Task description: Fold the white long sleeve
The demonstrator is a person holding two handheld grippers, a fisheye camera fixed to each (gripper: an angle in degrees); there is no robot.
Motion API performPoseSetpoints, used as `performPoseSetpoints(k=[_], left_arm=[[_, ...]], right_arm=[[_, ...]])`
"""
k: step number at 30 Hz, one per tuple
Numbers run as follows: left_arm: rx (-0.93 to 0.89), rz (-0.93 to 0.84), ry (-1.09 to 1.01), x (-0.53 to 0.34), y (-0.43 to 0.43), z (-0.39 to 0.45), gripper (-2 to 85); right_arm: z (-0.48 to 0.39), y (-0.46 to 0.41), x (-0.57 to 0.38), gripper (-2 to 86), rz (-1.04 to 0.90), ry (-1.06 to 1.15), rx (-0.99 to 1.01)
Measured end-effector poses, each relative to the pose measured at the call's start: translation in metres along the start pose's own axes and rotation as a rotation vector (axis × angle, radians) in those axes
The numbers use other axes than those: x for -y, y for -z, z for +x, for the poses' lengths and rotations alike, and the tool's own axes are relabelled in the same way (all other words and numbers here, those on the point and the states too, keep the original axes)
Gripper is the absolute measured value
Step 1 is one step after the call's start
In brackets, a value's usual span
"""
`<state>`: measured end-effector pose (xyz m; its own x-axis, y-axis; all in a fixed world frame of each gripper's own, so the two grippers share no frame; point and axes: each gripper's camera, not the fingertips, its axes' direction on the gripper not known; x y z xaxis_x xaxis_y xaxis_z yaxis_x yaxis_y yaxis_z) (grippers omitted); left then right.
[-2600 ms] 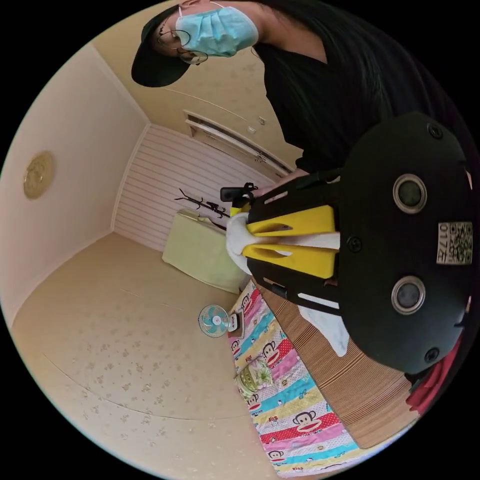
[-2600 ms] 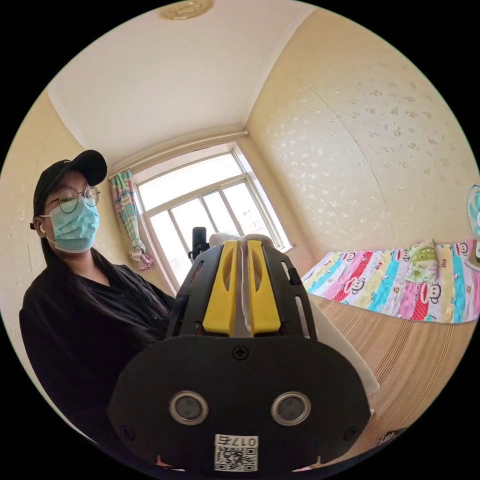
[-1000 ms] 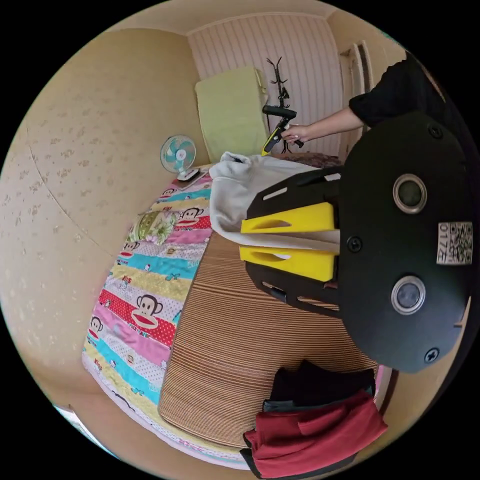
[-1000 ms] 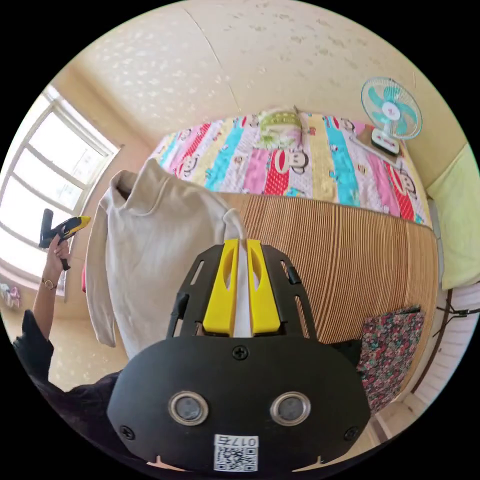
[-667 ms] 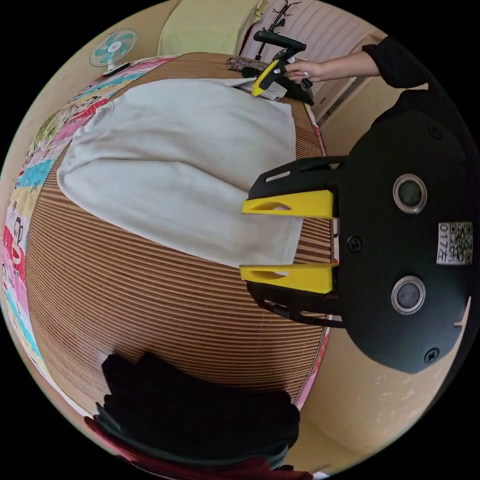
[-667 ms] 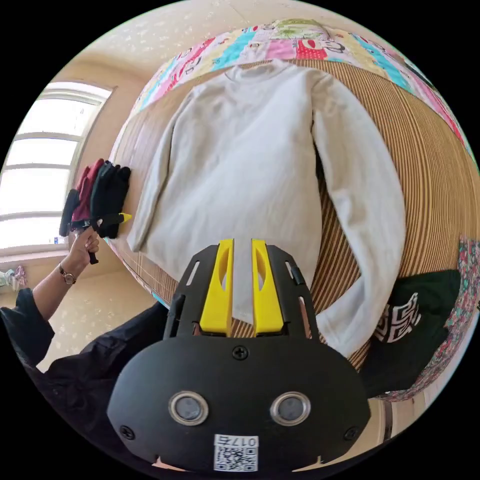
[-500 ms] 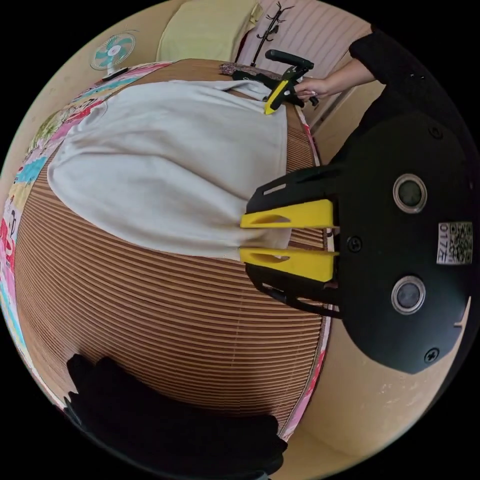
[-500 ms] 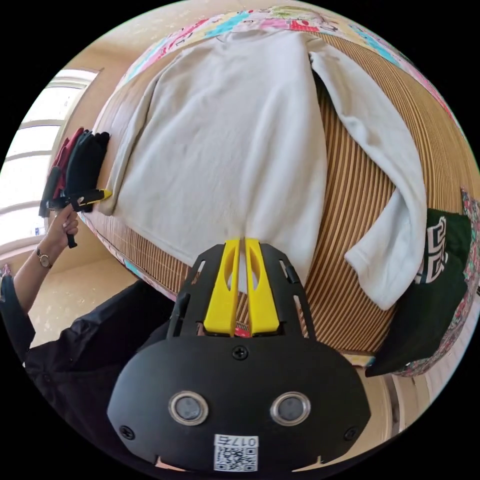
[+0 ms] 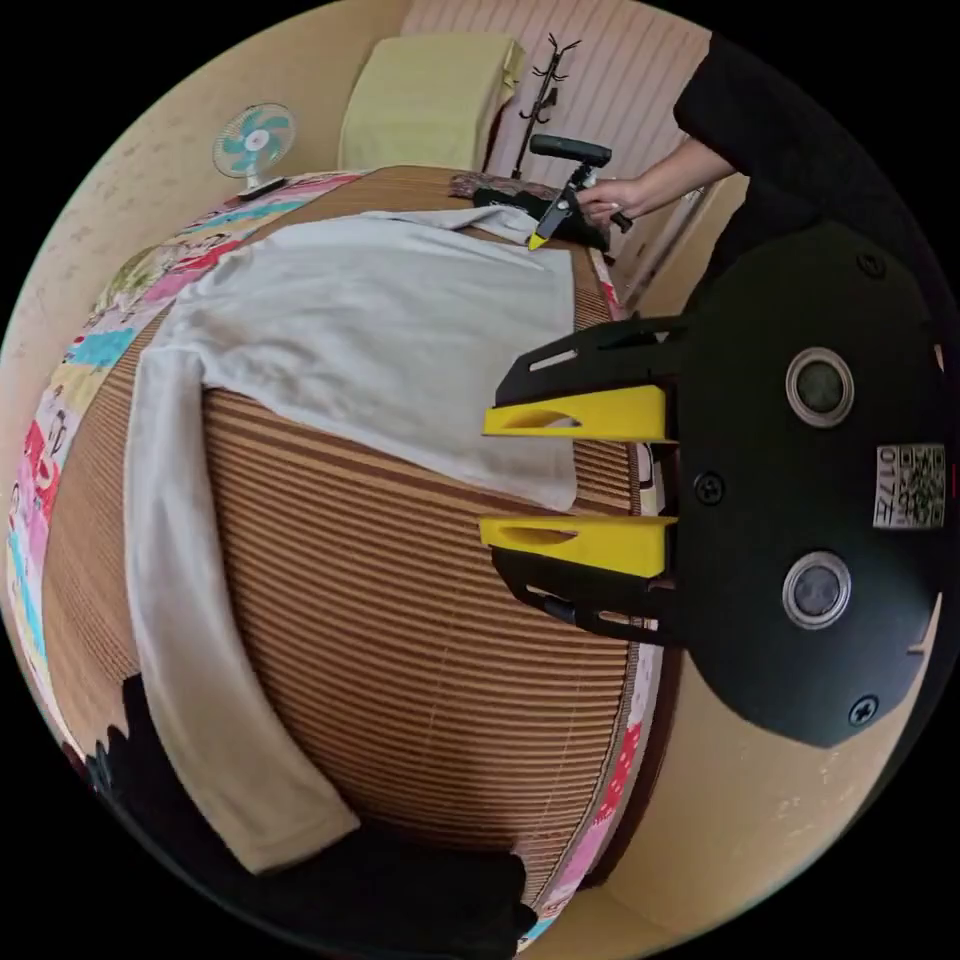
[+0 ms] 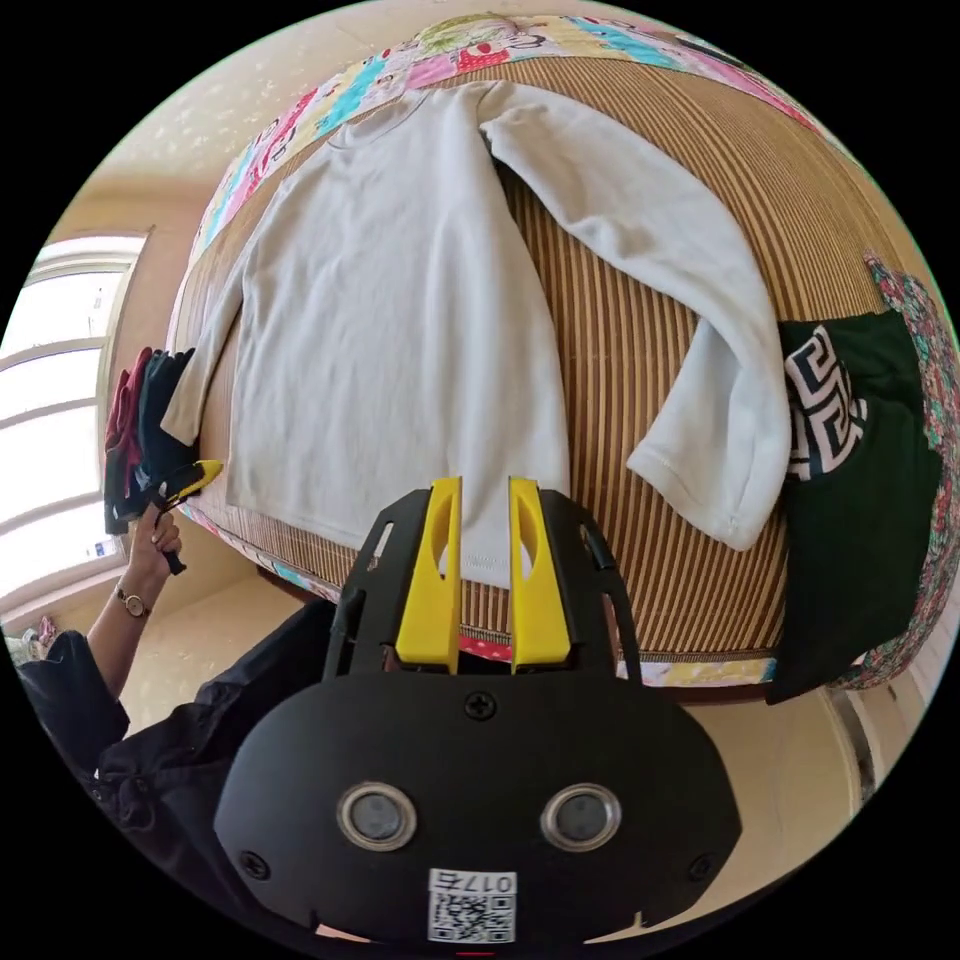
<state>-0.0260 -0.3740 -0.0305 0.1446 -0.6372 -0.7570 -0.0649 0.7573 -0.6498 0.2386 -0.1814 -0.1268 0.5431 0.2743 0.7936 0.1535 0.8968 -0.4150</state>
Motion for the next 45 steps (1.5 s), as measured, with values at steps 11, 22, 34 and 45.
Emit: performPoseSetpoints(k=[11, 22, 34, 45], left_arm=[[-0.126, -0.106, 0.259, -0.142, 0.047, -0.086, 6.0], [-0.705, 0.695, 0.568, -0.005, 0.166, -0.275, 16.5], [-0.499, 1.23, 0.271, -0.062, 0.296, -0.204, 3.5], [-0.37, 0.431, -0.532, 0.002, 0.086, 0.139, 7.5]], right_arm=[[0.048, 0.016, -0.17, 0.7, -0.359, 0.055, -0.188], [0.129, 0.118, -0.163, 0.4, -0.231, -0.288, 0.11], [0.167, 0.195, -0.183, 0.4, -0.118, -0.432, 0.322], [0.265, 0.233, -0.215, 6.3, 0.501, -0.88, 1.023]])
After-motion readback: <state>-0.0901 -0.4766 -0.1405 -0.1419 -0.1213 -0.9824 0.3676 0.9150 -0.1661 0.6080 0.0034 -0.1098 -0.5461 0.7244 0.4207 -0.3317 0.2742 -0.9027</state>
